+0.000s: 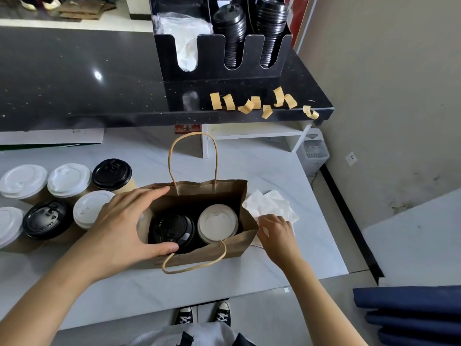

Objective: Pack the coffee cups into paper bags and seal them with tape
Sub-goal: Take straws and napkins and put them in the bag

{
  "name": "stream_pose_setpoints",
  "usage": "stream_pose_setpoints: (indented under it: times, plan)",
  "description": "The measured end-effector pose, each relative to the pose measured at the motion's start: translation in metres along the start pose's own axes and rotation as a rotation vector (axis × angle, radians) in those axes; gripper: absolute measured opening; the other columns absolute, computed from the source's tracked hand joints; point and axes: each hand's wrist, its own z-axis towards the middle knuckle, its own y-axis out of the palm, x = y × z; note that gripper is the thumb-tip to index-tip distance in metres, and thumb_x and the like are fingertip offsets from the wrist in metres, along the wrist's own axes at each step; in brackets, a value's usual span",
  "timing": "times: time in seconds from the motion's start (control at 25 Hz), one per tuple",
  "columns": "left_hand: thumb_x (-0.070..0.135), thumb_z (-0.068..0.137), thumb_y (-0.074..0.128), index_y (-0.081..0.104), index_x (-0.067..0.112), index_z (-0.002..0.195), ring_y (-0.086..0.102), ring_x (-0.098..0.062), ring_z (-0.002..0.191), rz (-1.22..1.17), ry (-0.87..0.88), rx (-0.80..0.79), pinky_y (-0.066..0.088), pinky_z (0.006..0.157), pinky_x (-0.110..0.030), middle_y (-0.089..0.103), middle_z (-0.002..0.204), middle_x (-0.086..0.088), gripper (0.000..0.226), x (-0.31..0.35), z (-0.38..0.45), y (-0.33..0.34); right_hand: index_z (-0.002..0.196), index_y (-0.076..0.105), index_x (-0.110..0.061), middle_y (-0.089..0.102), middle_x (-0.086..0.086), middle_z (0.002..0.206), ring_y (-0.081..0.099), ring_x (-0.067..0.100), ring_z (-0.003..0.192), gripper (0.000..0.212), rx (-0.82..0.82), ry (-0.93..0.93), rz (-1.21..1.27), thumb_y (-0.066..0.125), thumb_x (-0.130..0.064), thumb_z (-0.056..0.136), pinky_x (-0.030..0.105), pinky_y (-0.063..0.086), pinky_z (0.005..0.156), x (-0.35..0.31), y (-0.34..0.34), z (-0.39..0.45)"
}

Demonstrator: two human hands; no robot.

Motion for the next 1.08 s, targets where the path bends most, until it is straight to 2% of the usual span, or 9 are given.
stream_pose_setpoints:
  times: [0.2, 0.44, 0.52, 0.6, 0.68, 0.76, 0.84, 0.92, 1.08]
  plan:
    - [0.085, 0.052, 0.064, 0.037, 0.049, 0.149, 0.030, -0.002, 0.137, -0.004, -0.014, 0.008, 0.031, 0.114, -0.035, 0.039, 0.144, 0.033, 0.107, -0.002, 0.000, 0.001, 0.092, 0.067, -0.005, 0.068, 0.010, 0.086, 0.061, 0.036, 0.076, 0.014, 0.236, 0.189, 0.144, 0.060, -0.014, 0.100, 0.043, 0.049, 0.068, 0.005, -0.016, 0.016]
    - [0.086, 0.052, 0.064, 0.036, 0.052, 0.148, 0.032, -0.002, 0.137, -0.007, -0.021, -0.003, 0.034, 0.114, -0.040, 0.038, 0.143, 0.035, 0.106, -0.003, 0.001, 0.000, 0.110, 0.069, -0.006, 0.069, 0.009, 0.085, 0.062, 0.037, 0.072, 0.015, 0.392, 0.135, 0.075, 0.064, -0.007, 0.096, 0.033, 0.041, 0.063, -0.007, -0.034, 0.027]
    - [0.087, 0.053, 0.064, 0.035, 0.052, 0.148, 0.032, -0.002, 0.135, -0.008, -0.023, -0.006, 0.035, 0.114, -0.042, 0.038, 0.143, 0.035, 0.106, -0.004, 0.001, 0.000, 0.132, 0.062, -0.011, 0.070, 0.011, 0.085, 0.062, 0.039, 0.069, 0.039, 0.298, 0.114, -0.005, 0.064, -0.004, 0.093, 0.036, 0.047, 0.061, -0.011, -0.030, 0.030]
    - [0.087, 0.053, 0.064, 0.035, 0.052, 0.148, 0.033, -0.003, 0.135, -0.003, -0.025, -0.010, 0.035, 0.114, -0.041, 0.038, 0.143, 0.034, 0.105, -0.005, 0.001, 0.000, 0.154, 0.040, -0.022, 0.066, 0.012, 0.084, 0.057, 0.036, 0.072, 0.069, 0.091, 0.118, -0.024, 0.056, 0.000, 0.091, 0.038, 0.043, 0.062, -0.014, -0.028, 0.032]
    - [0.087, 0.054, 0.064, 0.036, 0.052, 0.148, 0.032, 0.000, 0.135, -0.002, -0.018, -0.008, 0.034, 0.114, -0.039, 0.037, 0.141, 0.038, 0.104, -0.004, 0.001, -0.001, 0.157, 0.027, -0.028, 0.065, 0.012, 0.084, 0.055, 0.034, 0.075, 0.079, -0.064, 0.073, 0.008, 0.052, 0.001, 0.088, 0.041, 0.042, 0.065, -0.016, -0.027, 0.031]
    - [0.086, 0.055, 0.063, 0.036, 0.051, 0.148, 0.029, 0.004, 0.135, -0.007, -0.012, -0.005, 0.032, 0.114, -0.035, 0.034, 0.140, 0.041, 0.103, -0.004, 0.000, -0.001, 0.151, 0.032, -0.028, 0.063, 0.009, 0.084, 0.053, 0.035, 0.076, 0.069, -0.037, 0.093, 0.067, 0.049, 0.002, 0.090, 0.042, 0.042, 0.065, -0.019, -0.029, 0.030]
    - [0.085, 0.056, 0.064, 0.037, 0.049, 0.149, 0.029, 0.004, 0.136, -0.004, -0.013, -0.006, 0.031, 0.113, -0.033, 0.034, 0.142, 0.041, 0.103, -0.005, 0.000, -0.002, 0.137, 0.039, -0.023, 0.054, 0.004, 0.079, 0.049, 0.036, 0.072, 0.049, 0.083, 0.185, 0.124, 0.044, 0.001, 0.095, 0.042, 0.037, 0.062, -0.019, -0.035, 0.035]
    - [0.085, 0.056, 0.064, 0.037, 0.048, 0.149, 0.029, 0.004, 0.136, 0.006, -0.013, -0.007, 0.029, 0.112, -0.032, 0.034, 0.142, 0.042, 0.103, -0.005, 0.000, -0.003, 0.124, 0.042, -0.016, 0.052, 0.007, 0.078, 0.048, 0.041, 0.068, 0.034, 0.186, 0.206, 0.102, 0.044, 0.003, 0.096, 0.044, 0.040, 0.059, -0.015, -0.044, 0.043]
    - [0.085, 0.055, 0.063, 0.038, 0.049, 0.148, 0.028, 0.007, 0.133, 0.011, -0.005, -0.006, 0.027, 0.112, -0.030, 0.031, 0.138, 0.047, 0.103, -0.004, 0.000, -0.003, 0.093, 0.057, -0.005, 0.053, 0.012, 0.077, 0.044, 0.036, 0.058, 0.023, 0.352, -0.025, -0.023, 0.057, 0.015, 0.083, 0.039, 0.042, 0.053, 0.002, -0.051, 0.052]
